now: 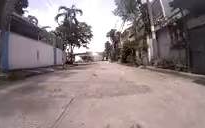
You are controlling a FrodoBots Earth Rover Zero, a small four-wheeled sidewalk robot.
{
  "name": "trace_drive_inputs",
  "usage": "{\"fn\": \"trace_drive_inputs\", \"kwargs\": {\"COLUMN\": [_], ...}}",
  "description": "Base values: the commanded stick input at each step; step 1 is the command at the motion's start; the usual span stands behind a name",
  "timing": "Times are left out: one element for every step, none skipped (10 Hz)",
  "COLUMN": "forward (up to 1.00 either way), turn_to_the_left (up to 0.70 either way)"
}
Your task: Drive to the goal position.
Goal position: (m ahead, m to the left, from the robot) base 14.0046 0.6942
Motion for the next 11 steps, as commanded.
{"fn": "trace_drive_inputs", "kwargs": {"forward": [0.70,0.70,0.70,0.70,0.70,0.70,0.70,0.70,0.70,0.70,0.70], "turn_to_the_left": [0.00,0.00,0.00,0.00,0.00,0.00,0.00,0.00,0.00,0.00,0.00]}}
